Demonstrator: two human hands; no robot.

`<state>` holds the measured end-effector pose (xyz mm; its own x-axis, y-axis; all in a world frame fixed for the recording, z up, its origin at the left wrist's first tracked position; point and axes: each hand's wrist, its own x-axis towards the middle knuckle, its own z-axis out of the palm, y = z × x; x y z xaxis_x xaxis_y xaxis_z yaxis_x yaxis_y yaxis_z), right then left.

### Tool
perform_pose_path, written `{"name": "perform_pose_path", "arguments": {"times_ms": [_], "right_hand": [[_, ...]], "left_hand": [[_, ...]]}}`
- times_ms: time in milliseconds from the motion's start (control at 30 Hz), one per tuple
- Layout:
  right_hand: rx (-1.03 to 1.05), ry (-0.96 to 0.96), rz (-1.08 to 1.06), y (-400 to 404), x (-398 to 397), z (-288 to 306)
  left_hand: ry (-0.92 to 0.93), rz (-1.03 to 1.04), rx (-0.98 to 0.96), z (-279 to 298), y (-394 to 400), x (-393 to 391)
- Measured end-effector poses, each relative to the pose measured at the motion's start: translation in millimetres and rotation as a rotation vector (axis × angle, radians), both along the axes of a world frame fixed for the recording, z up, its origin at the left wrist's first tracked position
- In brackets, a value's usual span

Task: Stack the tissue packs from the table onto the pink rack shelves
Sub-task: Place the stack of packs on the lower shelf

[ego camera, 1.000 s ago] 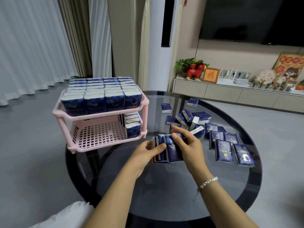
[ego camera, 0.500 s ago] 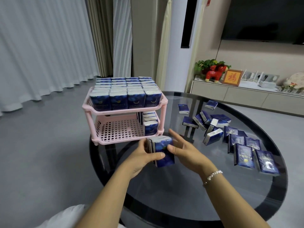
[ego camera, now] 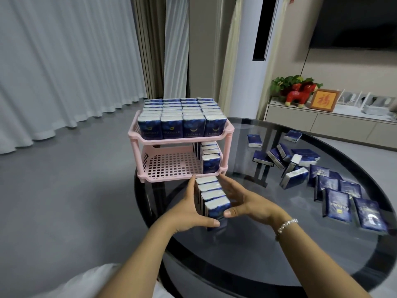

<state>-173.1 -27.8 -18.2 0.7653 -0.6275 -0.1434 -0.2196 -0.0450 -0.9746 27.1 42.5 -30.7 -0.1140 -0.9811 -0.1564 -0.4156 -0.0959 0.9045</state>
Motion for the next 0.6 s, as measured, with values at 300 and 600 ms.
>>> {"name": "perform_pose_path", "arguments": {"times_ms": [300, 600], "right_hand": [[-0.009, -0.095, -0.087, -0.8, 6.0, -13.7], [-0.2, -0.247, -0.728, -24.6, 31.1, -12.1]], "left_hand": [[0.001, 0.143, -0.1, -14.8, -11.0, -2.6], [0.08, 0.279, -0.129, -1.8, -43.1, 33.3]]}}
